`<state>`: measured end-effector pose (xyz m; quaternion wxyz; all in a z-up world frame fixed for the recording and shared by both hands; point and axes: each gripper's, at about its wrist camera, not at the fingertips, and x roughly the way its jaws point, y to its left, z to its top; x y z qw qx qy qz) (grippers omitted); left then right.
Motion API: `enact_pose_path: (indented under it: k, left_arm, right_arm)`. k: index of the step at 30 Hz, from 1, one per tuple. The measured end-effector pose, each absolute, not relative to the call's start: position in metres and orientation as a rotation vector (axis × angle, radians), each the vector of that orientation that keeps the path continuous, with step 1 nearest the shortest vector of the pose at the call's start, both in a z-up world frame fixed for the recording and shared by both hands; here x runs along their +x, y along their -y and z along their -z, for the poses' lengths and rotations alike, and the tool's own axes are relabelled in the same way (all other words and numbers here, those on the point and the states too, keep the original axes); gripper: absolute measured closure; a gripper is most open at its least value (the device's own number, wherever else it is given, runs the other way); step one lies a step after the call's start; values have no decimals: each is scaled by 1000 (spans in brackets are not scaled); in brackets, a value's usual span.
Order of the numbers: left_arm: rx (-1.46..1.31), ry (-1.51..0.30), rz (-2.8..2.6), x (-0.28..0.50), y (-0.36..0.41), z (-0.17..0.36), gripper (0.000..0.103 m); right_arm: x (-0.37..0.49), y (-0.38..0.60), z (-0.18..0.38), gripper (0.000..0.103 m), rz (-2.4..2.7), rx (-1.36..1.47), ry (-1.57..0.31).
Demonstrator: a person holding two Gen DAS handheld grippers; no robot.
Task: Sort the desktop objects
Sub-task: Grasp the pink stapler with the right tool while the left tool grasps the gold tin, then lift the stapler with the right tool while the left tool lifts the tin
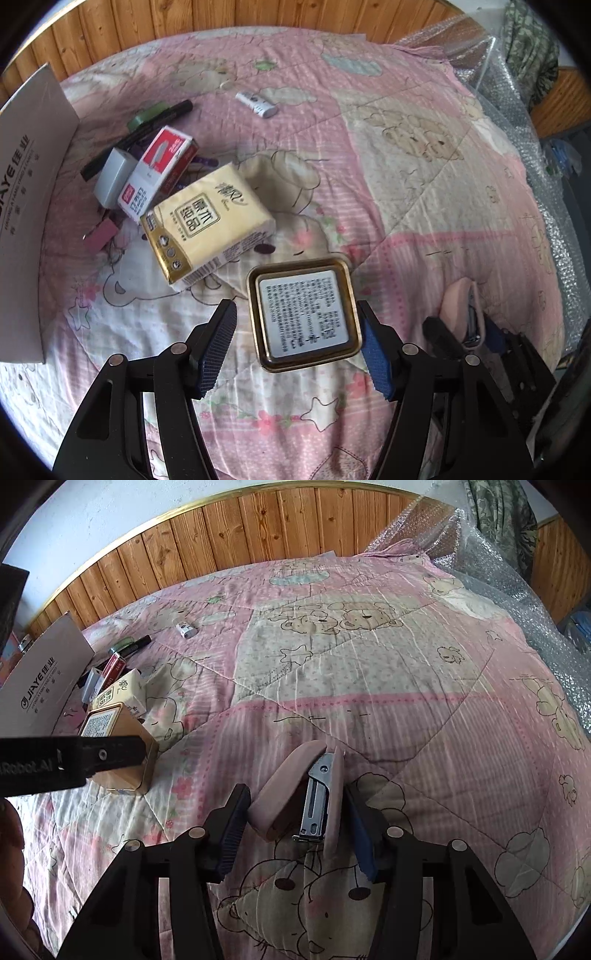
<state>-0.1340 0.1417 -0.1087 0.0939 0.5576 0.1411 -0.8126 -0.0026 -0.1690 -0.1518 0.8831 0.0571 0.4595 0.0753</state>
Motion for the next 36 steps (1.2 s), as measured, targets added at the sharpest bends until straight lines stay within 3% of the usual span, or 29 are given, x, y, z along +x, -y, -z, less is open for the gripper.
enact_pose_path:
  k: [2,3,5,22,36]
  left_arm:
    - [1639,-453,2415,-131,-138,112,37]
    - [1626,-469,2429,-130,-137,111,47]
    - [1603,-469,2444,-128,-137,107,51]
    - [1453,-539,2500,-101,-127,68,52]
    - [1288,-636,2494,-54,-97,26,52]
  right_arm:
    - [-2,173,151,53,-170,140,-957]
    - [-2,176,149,54,-177,158,-956]
    - [-4,180,146,54,-189,180,-950]
    - [-21,183,114,57,-256,214,-926]
    - [-34,126,69,57,-360,117,-875]
